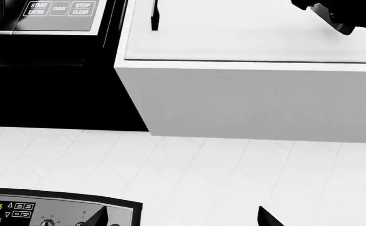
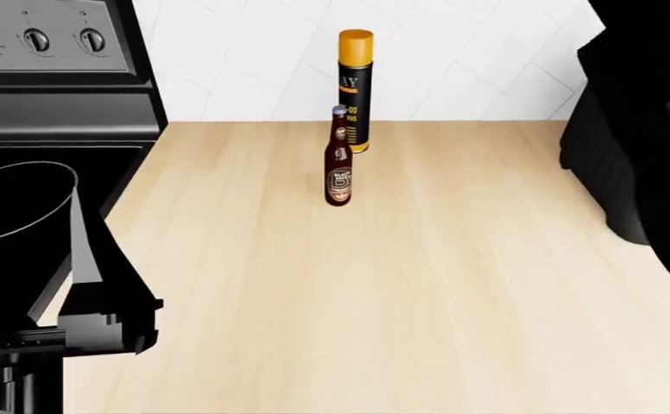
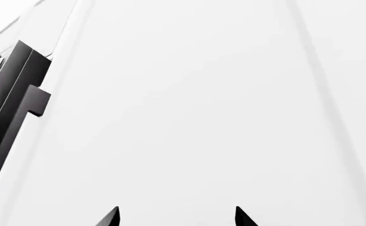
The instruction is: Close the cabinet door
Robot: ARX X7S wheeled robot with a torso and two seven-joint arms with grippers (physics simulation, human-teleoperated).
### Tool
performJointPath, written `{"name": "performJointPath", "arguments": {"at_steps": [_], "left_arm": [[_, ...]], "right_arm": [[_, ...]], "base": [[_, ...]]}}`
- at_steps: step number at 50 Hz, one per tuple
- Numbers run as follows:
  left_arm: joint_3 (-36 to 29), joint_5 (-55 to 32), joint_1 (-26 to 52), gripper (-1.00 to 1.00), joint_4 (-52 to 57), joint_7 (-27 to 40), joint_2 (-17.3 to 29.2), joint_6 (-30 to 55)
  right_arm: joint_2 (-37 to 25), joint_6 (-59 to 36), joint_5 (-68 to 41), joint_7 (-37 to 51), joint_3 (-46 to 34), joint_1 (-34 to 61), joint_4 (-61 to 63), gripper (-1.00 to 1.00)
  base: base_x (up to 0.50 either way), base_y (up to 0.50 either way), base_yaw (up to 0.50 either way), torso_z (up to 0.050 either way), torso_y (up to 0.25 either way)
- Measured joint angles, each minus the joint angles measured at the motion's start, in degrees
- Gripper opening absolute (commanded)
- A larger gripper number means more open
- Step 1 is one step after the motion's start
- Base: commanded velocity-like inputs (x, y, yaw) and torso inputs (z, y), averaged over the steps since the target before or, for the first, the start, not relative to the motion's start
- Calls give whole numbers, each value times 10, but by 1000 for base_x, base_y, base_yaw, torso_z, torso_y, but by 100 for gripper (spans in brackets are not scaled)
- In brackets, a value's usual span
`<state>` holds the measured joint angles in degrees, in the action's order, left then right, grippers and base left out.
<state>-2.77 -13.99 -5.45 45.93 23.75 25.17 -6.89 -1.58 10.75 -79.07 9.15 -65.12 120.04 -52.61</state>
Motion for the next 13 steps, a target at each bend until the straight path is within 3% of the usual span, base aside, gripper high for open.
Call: {"name": "performJointPath", "arguments": {"at_steps": [13], "left_arm": [[-2, 0, -1, 100, -4, 1, 1, -3]], "right_arm": [[16, 86, -75, -15, -122, 10, -52, 100]], "base": [[0, 0, 0, 2, 0]]}}
